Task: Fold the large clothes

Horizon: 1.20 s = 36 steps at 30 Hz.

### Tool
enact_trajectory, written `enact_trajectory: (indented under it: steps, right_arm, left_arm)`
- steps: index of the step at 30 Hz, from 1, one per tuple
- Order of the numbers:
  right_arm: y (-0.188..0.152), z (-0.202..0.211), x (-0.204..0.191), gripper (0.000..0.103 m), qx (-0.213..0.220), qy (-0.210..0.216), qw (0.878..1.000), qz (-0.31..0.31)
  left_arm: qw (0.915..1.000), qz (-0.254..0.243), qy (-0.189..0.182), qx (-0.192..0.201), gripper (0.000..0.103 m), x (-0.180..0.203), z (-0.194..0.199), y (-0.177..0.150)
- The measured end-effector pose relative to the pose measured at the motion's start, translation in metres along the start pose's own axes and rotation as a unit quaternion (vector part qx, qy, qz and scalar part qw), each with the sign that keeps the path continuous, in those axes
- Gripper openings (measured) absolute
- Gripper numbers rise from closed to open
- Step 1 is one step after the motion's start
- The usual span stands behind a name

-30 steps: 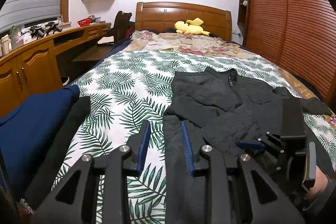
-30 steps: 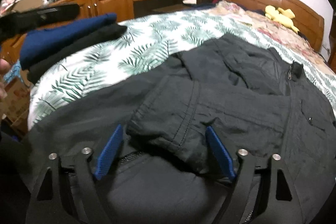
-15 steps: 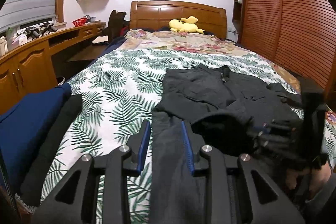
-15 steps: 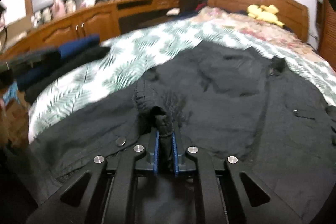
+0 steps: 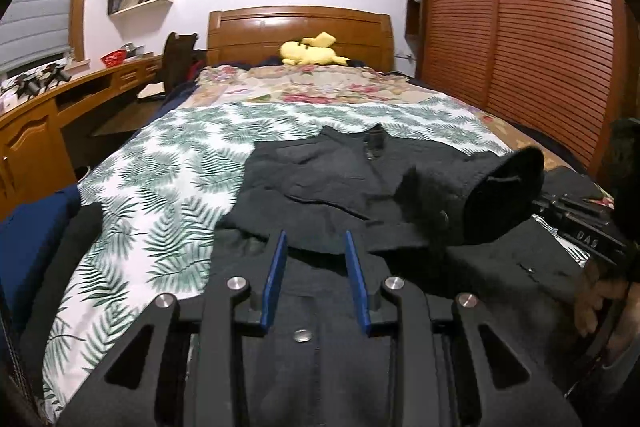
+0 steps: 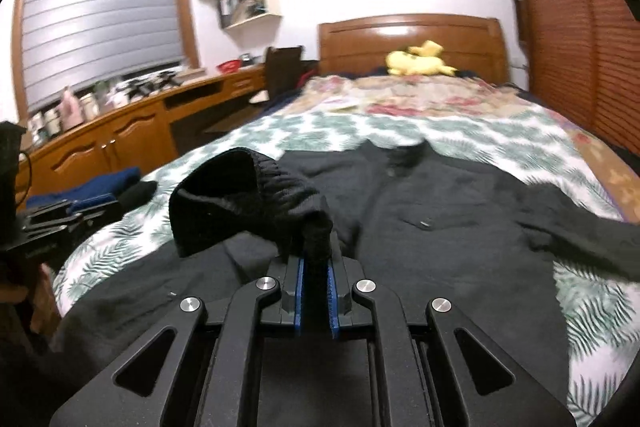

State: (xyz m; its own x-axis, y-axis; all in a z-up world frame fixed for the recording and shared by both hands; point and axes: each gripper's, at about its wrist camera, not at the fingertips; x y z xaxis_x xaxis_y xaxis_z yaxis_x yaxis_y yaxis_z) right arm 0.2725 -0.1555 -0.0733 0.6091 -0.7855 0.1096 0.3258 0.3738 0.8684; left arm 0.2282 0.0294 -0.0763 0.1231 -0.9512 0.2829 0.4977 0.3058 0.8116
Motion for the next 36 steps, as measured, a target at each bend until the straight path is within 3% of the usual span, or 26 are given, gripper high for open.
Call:
enact_trajectory:
  steps: [6,11,15,19,23,28,33,36]
  right_arm:
    - [-0.034,-0.003,0.017,0.007,-0.07,-0.016,0.997,-0.017]
    - [-0.049,0.003,0.024,0.012,-0.087,-0.036,0.995,-0.017]
    - [-0.051,0.015,0.036,0.04,-0.08,-0.062,0.995,-0.022]
    - [-0.048,0.028,0.049,0.046,-0.067,-0.082,0.994,-0.022]
    - [-0.039,0.035,0.046,0.051,-0.049,-0.058,0.997,-0.006]
    - [-0.029,0.024,0.014,0.054,-0.044,0.005,0.999,0.023]
    - [-0.031,-0.009,-0.028,0.054,-0.08,0.082,0.991,0.07]
    - [-0.037,-0.027,-0.042,0.054,-0.102,0.099,0.987,0.078]
  left_arm:
    - [0.9997,-0.02,-0.011,-0.01,0.028,0.028,-0.009,-0.008]
    - [0.9993,-0.026,-0.019,-0.017,0.028,0.043,-0.013,-0.013]
    - [0.9991,-0.028,-0.022,-0.021,0.028,0.05,-0.016,-0.016]
    - [0.999,-0.03,-0.022,-0.022,0.028,0.054,-0.018,-0.017]
    - [0.999,-0.031,-0.021,-0.023,0.028,0.053,-0.019,-0.016]
    - [0.9991,-0.03,-0.018,-0.023,0.028,0.052,-0.02,-0.016]
    - [0.9991,-0.03,-0.015,-0.024,0.028,0.05,-0.019,-0.017]
    - [0.9992,-0.03,-0.013,-0.022,0.028,0.049,-0.017,-0.017]
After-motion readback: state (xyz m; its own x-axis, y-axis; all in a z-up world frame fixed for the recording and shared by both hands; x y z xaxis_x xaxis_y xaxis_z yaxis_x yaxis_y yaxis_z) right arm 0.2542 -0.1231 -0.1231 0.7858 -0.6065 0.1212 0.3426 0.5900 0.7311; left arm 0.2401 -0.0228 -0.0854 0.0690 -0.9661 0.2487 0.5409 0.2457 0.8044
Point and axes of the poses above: each gripper's, at about its wrist camera, not at the fingertips, and z roughly against the way its jaws point, x to its right, y to its top, and after that the axes turned 15 degrees about z, right-handed
